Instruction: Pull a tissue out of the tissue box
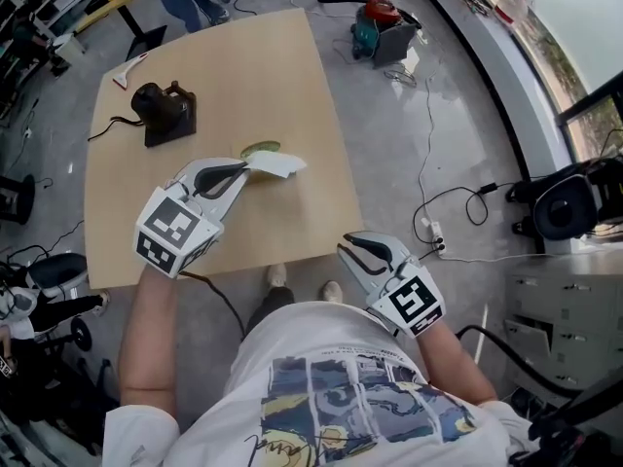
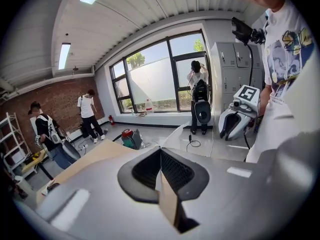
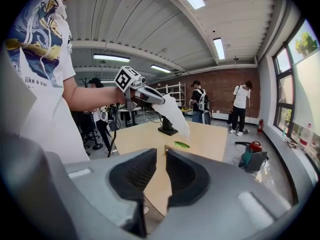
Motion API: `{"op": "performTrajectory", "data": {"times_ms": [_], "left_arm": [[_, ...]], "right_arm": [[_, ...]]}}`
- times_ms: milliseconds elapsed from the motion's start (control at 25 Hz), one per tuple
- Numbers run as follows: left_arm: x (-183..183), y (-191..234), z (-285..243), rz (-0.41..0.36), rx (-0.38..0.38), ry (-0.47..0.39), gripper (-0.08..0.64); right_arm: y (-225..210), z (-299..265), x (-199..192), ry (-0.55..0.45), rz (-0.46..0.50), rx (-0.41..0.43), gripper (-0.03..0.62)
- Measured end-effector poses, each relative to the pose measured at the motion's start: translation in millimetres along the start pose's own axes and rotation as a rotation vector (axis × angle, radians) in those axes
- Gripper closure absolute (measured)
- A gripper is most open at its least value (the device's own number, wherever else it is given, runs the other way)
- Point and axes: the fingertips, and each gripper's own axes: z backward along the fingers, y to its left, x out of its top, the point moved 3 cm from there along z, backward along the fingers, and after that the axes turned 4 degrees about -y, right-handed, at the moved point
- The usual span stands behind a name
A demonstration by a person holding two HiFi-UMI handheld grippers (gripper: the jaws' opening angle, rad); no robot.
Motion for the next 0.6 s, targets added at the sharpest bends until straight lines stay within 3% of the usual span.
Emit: {"op": "performTrajectory", "data": {"times_ms": [360,600], "left_arm": [[27,-63,45,0.002,0.049,-0.056,0.554],[40,-100,73,0.052,0.084,-0.075,0.554]], "right_arm": [[4,17,-7,0.007,0.05,0.064,0.543],[10,23,-12,0.011,0.08,0.093,0.543]]}}
